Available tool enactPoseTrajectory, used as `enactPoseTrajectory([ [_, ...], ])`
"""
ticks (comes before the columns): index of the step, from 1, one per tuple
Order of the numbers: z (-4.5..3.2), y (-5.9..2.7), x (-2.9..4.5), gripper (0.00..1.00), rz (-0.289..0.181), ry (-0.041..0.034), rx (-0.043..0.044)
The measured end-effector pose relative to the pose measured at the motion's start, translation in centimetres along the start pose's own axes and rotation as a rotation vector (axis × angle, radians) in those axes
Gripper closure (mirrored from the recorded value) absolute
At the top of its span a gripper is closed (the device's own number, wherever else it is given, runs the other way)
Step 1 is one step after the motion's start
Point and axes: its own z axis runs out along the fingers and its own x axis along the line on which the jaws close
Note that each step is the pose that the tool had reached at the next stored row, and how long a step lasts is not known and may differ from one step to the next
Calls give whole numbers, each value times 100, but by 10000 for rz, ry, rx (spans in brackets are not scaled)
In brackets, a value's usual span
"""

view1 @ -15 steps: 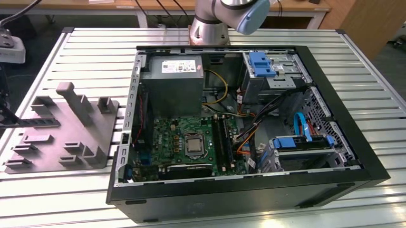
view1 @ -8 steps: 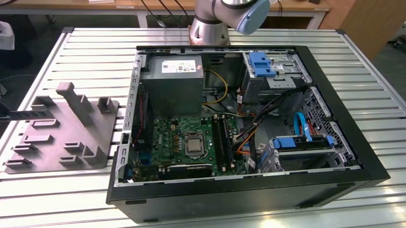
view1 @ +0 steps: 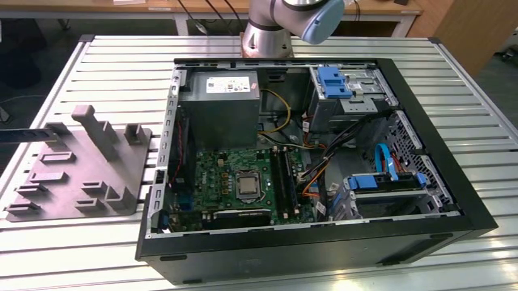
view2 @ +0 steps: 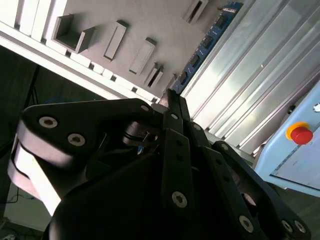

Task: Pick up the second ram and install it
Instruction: 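Pick up the second ram and move it above second insertion slot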

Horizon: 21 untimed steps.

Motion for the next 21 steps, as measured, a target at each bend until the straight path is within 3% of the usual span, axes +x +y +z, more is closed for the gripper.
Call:
enactPoseTrajectory([
  [12, -392, 7, -10, 89, 0, 1, -1],
  [17, -482, 9, -12, 89, 0, 0, 1],
  [21, -500, 9, -13, 89, 0, 0, 1],
])
